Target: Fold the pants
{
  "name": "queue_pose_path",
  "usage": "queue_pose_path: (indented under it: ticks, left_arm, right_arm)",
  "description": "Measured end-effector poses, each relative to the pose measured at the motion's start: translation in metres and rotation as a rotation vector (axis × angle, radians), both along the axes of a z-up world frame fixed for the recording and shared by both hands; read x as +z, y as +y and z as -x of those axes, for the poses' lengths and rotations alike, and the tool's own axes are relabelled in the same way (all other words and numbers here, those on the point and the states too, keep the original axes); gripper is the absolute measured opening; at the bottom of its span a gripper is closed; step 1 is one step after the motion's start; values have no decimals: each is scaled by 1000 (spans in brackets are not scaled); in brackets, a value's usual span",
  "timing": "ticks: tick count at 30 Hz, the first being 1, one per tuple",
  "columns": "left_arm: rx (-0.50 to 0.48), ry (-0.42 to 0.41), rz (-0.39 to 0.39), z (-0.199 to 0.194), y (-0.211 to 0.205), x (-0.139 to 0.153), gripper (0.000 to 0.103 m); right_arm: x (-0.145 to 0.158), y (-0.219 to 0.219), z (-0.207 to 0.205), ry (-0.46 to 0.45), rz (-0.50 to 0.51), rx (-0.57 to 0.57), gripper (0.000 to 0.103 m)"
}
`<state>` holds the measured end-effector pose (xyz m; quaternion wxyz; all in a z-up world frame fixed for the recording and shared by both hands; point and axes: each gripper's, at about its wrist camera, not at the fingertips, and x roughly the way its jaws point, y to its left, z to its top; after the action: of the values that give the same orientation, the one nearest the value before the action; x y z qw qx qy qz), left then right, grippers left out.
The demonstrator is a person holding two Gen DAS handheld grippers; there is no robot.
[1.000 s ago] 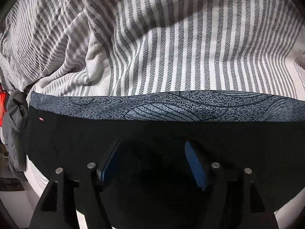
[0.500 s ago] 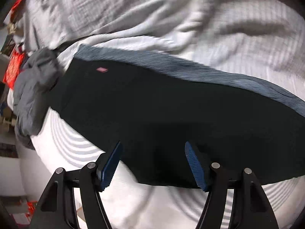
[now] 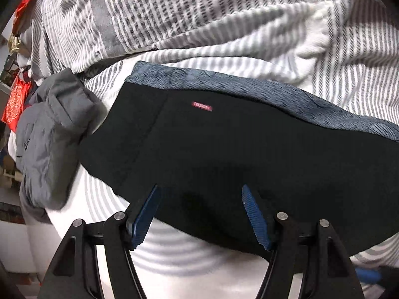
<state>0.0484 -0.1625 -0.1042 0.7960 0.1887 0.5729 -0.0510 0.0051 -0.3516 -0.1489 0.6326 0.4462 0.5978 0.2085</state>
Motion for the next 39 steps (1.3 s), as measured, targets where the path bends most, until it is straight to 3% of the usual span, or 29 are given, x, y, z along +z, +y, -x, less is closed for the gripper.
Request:
queue_pose_path:
  ticks: [3, 9, 11, 16, 20, 22, 27, 28, 29, 30, 31, 32, 39]
  left_arm:
    - [-5, 3, 23, -8, 10, -6, 69]
    - [-24, 12, 33, -15, 20, -21, 69]
    - [-44, 8, 30, -16, 20, -22, 69]
    - [-69, 16, 33, -20, 22, -23, 69]
    - [-66, -8, 24, -20, 26, -29, 82]
    - [-53, 0, 50, -22, 30, -30, 82]
    - [-42, 24, 40, -22, 28, -25, 82]
    - [-36, 39, 44, -21, 26, -23, 82]
    - [-35, 50, 48, -20, 25, -22, 82]
    - [-37, 57, 53, -17, 22, -19, 82]
    - [-46, 59, 56, -13, 17, -15, 82]
    - [-56, 59, 57, -9, 13, -12, 82]
    - [-123, 97, 78, 17, -30, 8, 82]
  right_arm:
    - [-12, 20, -8, 23, 20, -4, 66]
    - [-22, 29, -26, 43, 20, -70, 47]
    - [-22, 27, -32, 51, 22, -87, 10]
    - [0, 23, -38, -15, 36, -65, 7]
    - [-20, 29, -28, 61, 44, -48, 7]
    - [-28, 30, -24, 90, 26, -54, 7]
    - [-9, 27, -15, 74, -5, 9, 11]
    - [-3, 24, -13, 69, 0, 20, 16]
    - [3, 20, -9, 63, 12, 25, 31]
    - [10, 16, -6, 59, 28, 23, 40]
    - [13, 12, -3, 55, 40, 17, 59]
    - [19, 4, 2, 48, 48, 2, 67]
    - [24, -54, 32, 74, 75, -68, 70]
